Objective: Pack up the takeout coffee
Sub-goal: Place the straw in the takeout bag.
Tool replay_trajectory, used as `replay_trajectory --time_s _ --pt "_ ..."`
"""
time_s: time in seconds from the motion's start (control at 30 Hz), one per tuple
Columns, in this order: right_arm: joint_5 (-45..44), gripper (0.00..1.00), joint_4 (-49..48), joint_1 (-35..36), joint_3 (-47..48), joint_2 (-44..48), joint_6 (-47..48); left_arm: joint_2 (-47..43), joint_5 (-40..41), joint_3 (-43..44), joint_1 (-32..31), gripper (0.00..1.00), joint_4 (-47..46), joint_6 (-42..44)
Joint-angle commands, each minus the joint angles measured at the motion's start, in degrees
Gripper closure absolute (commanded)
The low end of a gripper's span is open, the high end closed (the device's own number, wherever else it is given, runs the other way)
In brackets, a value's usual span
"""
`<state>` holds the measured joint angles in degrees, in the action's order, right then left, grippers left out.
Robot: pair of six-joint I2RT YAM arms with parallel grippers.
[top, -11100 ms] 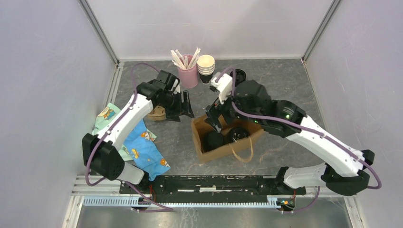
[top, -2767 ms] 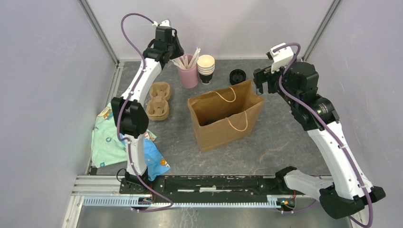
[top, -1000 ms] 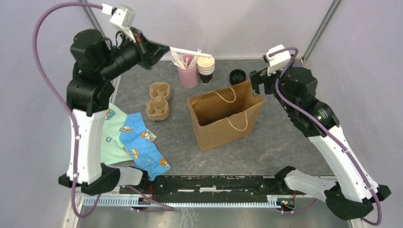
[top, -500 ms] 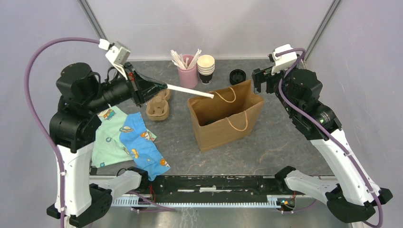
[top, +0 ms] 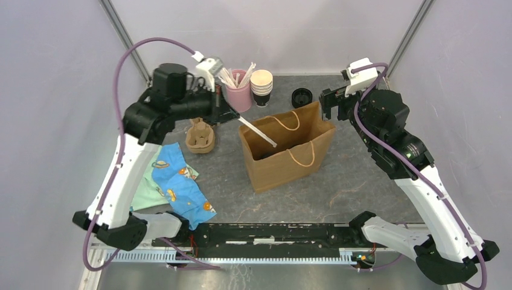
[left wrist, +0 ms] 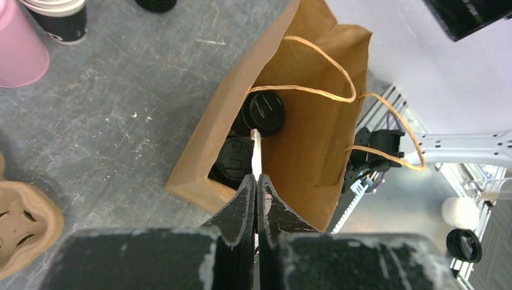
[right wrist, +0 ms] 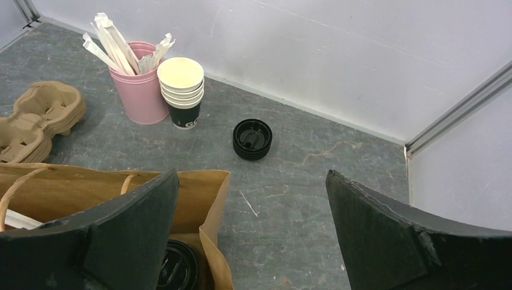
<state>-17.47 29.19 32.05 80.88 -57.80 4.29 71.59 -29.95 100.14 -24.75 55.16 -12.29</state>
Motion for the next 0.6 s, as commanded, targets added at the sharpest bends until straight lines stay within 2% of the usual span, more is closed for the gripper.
replay_trajectory --time_s 0.0,0.27,0.57 --pt "-0.2 0.02 -0.9 0.2 -0.3 1.1 -0.7 2.6 10.7 1.6 -6.4 0.98 -4.9 5.1" --pt "-1.7 0.02 -1.1 0.2 -1.4 2.0 -0.3 5.8 20.4 0.2 -13.2 0.98 -9.4 7.5" --pt "-1.0 0.02 -0.7 0.2 -1.8 2.1 -0.6 10.4 24.2 -1.0 -18.2 0.98 -12.6 8.5"
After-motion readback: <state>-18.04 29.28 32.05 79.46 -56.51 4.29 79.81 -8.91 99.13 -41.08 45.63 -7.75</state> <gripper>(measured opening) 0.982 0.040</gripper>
